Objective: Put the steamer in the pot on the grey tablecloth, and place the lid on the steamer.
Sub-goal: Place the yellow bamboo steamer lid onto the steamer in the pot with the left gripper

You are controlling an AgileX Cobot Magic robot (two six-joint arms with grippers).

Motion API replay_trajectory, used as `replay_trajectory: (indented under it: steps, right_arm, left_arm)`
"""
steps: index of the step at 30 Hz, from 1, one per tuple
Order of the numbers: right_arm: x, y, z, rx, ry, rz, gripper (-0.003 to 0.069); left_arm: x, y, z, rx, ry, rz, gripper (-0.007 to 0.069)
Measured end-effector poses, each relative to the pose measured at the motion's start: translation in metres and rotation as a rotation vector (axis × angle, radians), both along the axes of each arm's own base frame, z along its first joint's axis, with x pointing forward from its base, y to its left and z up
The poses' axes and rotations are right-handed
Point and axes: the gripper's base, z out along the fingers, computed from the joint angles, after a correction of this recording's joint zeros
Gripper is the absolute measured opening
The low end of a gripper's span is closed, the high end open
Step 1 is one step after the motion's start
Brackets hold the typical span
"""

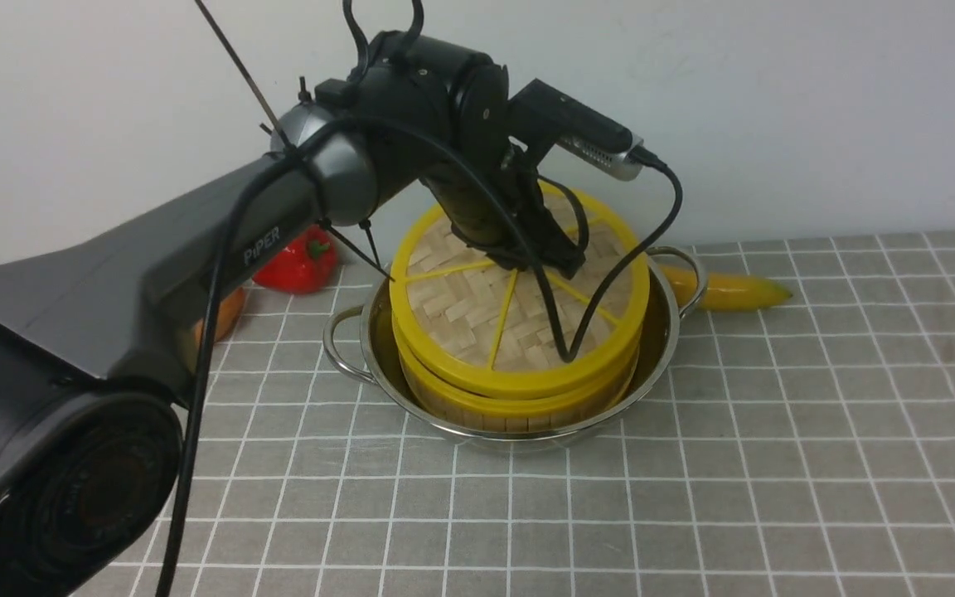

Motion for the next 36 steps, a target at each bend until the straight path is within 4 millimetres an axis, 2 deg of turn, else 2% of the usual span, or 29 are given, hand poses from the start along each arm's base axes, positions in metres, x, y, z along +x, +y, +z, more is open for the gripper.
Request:
replay_trajectory:
  steps: [7, 12, 30, 34, 35, 36]
  right_arm:
    - [0.000, 0.000, 0.000, 0.000, 0.000, 0.000, 0.0489]
    - [0.000, 0.000, 0.000, 0.000, 0.000, 0.000, 0.0489]
    - [0.000, 0.000, 0.000, 0.000, 0.000, 0.000, 0.0489]
    - [0.000, 0.000, 0.000, 0.000, 0.000, 0.000, 0.0489]
    - [0.000, 0.000, 0.000, 0.000, 0.000, 0.000, 0.0489]
    - [0.000, 0.000, 0.000, 0.000, 0.000, 0.000, 0.0489]
  left_arm:
    - [0.000, 0.001, -0.002, 0.002, 0.020, 0.024, 0.0116]
    - [0.001, -0.001, -0.012, 0.009, 0.049, 0.030, 0.0116]
    - [0.002, -0.001, -0.013, 0.005, 0.044, 0.027, 0.0116]
    - [0.002, -0.001, -0.013, 0.010, 0.042, 0.023, 0.0154]
    - [0.003, 0.000, -0.012, 0.025, 0.032, 0.020, 0.0217]
    - [0.003, 0.001, -0.011, 0.037, 0.024, 0.018, 0.0243]
